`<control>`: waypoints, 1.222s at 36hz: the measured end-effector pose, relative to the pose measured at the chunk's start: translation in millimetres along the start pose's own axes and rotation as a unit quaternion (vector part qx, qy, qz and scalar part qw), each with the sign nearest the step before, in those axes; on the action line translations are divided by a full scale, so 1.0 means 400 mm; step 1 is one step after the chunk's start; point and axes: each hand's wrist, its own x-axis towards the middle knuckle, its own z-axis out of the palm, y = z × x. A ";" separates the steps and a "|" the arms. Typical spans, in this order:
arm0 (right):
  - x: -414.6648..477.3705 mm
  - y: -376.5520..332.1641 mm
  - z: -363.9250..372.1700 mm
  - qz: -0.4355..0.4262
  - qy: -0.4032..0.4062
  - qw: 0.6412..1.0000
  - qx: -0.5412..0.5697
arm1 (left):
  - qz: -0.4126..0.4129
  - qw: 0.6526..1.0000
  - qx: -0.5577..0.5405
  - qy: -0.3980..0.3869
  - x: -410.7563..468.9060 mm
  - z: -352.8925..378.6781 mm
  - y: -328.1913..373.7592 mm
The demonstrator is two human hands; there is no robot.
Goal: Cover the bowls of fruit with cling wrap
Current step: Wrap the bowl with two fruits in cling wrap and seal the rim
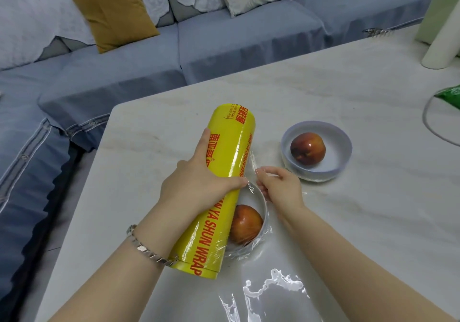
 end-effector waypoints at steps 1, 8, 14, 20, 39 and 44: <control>0.000 0.004 -0.003 -0.029 0.000 0.999 -0.022 | -0.001 1.000 0.004 0.000 0.000 0.002 0.001; -0.024 0.033 -0.012 -0.075 -0.031 0.994 -0.077 | -0.002 1.000 0.010 0.003 -0.001 0.004 0.004; -0.032 0.039 -0.013 0.019 -0.084 0.996 0.039 | -0.002 1.000 0.009 0.003 0.004 0.010 0.003; -0.042 0.055 -0.014 0.015 -0.092 0.995 0.046 | 0.009 1.000 0.007 -0.008 0.012 0.007 0.000; -0.064 0.092 0.001 -0.145 -0.014 0.980 -0.133 | -0.047 0.991 0.115 0.050 -0.038 -0.017 -0.050; -0.072 0.097 0.003 -0.171 0.009 0.975 -0.145 | -0.076 0.989 0.117 0.047 -0.051 -0.003 -0.071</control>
